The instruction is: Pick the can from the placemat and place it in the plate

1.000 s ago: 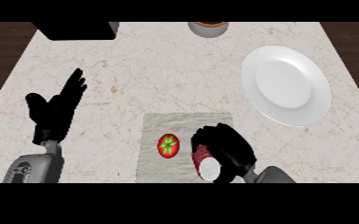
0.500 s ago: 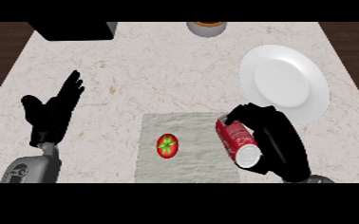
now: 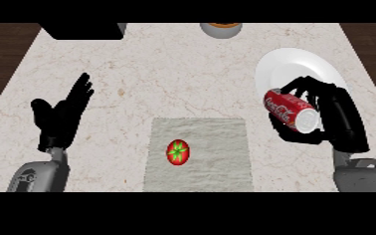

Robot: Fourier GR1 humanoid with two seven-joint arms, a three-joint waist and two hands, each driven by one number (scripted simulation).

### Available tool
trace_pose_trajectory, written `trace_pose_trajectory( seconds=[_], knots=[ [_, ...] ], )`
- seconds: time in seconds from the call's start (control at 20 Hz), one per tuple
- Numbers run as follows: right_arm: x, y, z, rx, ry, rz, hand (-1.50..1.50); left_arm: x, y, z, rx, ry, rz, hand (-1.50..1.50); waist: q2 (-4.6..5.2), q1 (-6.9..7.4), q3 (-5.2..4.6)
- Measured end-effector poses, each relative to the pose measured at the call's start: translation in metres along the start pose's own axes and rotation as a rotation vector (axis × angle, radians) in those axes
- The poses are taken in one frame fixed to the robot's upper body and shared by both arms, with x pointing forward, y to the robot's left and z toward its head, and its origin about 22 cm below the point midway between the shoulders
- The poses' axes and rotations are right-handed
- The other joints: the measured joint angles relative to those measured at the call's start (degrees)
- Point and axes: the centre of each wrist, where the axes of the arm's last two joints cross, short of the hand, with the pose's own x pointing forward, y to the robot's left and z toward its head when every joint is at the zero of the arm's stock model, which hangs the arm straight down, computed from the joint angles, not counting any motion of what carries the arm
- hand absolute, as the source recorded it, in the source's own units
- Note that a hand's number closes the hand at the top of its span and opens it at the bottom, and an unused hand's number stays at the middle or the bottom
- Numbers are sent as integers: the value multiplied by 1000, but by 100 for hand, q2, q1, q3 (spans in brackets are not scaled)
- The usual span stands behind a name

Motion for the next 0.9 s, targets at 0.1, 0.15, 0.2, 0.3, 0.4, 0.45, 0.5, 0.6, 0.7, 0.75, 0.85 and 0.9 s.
trace_pose_trajectory(
  seconds=[0.1, 0.15, 0.2, 0.3, 0.4, 0.45, 0.5, 0.6, 0.7, 0.75, 0.85, 0.9],
  knots=[
    [-21, -8, -10, -14, 30, 6, 150, 7, 1, -3, -4, -6, -1, 0, 3, 12, 1],
    [-31, -7, -15, -20, 42, 8, 150, 6, 2, -4, -6, -5, -2, 0, 4, 19, 1],
    [-43, -9, -15, -25, 55, 12, 150, 7, 1, -5, -2, -2, -2, 0, 6, 21, 0],
    [-62, -13, -26, -29, 78, 16, 150, 8, -5, -6, -11, -1, 0, 0, 9, 35, 2],
    [-80, -17, -30, -22, 92, 33, 150, 8, 1, -6, -10, -4, 0, 0, 10, 42, 1],
    [-89, -20, -35, -14, 98, 51, 150, 7, 2, -8, -11, -7, -1, 0, 15, 54, 2],
    [-96, -18, -38, -4, 105, 68, 150, 10, 2, -8, -13, -6, -2, 0, 16, 63, 1],
    [-111, -18, -42, 42, 126, 101, 150, 12, -1, -11, -17, -10, -4, 0, 26, 84, 3],
    [-122, -23, -46, 99, 136, 125, 150, 10, -10, -7, -23, -11, -4, 0, 26, 99, 5],
    [-130, -23, -45, 123, 164, 101, 150, 10, -8, -7, -22, -15, -7, 0, 32, 118, 3],
    [-141, -22, -46, 167, 212, 51, -150, 9, -6, -8, -25, -19, -1, 0, 42, 135, 5],
    [-147, -19, -43, 194, 221, 37, -150, 11, -5, -10, -23, -18, -1, 0, 43, 132, 5]
  ],
)
